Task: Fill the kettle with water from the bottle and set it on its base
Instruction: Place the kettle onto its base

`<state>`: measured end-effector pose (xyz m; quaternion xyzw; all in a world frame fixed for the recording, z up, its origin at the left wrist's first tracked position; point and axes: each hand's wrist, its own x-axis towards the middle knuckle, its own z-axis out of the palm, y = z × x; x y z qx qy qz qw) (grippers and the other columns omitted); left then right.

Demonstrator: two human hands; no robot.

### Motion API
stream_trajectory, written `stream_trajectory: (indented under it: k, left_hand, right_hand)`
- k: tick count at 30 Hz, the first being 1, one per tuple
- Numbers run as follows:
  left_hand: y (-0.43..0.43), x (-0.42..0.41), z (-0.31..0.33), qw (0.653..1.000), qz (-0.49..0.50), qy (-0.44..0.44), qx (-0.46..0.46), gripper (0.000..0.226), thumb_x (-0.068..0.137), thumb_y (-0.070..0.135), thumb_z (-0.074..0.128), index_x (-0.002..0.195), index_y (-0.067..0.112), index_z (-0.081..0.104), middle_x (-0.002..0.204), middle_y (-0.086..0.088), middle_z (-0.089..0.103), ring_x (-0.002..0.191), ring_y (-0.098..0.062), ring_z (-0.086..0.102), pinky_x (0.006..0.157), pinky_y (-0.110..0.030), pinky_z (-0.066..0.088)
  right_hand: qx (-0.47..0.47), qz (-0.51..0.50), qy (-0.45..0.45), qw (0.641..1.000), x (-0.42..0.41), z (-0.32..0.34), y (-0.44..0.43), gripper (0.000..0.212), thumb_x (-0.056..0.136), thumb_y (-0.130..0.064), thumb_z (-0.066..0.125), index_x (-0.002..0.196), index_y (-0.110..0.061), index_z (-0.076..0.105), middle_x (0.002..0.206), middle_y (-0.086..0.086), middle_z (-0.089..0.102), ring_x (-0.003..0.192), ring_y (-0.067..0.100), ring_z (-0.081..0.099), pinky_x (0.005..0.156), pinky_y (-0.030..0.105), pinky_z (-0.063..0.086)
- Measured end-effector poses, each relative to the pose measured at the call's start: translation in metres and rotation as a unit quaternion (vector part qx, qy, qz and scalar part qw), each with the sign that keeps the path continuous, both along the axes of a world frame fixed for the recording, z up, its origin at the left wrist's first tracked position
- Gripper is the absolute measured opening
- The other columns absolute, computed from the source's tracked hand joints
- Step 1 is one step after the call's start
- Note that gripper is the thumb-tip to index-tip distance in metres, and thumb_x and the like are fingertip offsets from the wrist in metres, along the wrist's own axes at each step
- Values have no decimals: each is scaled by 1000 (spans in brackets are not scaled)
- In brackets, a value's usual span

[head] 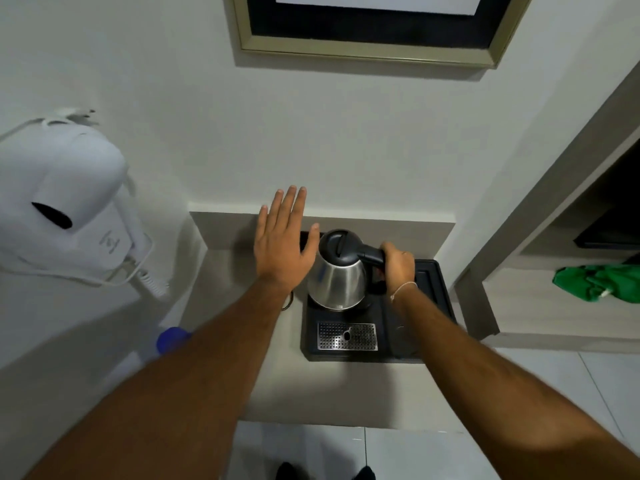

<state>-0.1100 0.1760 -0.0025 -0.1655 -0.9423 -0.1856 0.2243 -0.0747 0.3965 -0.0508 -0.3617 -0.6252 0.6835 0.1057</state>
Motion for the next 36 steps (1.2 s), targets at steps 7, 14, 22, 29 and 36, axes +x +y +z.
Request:
stream_trajectory:
  k: [7,14,22,29,36]
  left_hand:
    - [8,-6,-57,999,-4,-49,8,67,109,43,42,170,18,31,176,-3,35,167,-23,26,136,-51,19]
    - [6,-8,-87,995,4,-95,-36,70,108,46,35,171,19,23,179,-4,29,168,-24,20,138,-46,12]
    - [10,-16,-90,992,5,-123,-35,70,108,46,32,172,19,21,180,-3,26,169,-22,17,138,-47,12]
    - [15,-20,-86,990,0,-136,-32,70,108,44,30,172,18,22,180,-3,26,169,-21,18,138,-46,10]
    - [14,-19,-90,987,-3,-156,-41,71,108,45,28,173,19,20,180,-3,25,169,-21,17,138,-44,7]
  right_hand:
    - [20,7,-61,998,-23,-35,51,30,87,-23,64,61,-12,57,62,5,51,60,23,47,62,36,38]
    - [-1,26,-56,998,-41,-54,70,30,90,-19,61,61,-13,53,53,0,48,49,18,44,44,24,35]
    - [16,118,-51,992,-63,-55,72,29,91,-20,61,64,-9,58,51,1,49,42,14,47,43,24,36]
    - [19,122,-40,992,-56,-64,79,29,92,-17,62,65,-10,53,52,1,48,37,8,48,40,19,37]
    - [-12,92,-3,996,-44,-76,80,37,99,-32,67,71,-8,60,67,11,59,65,26,60,66,36,51]
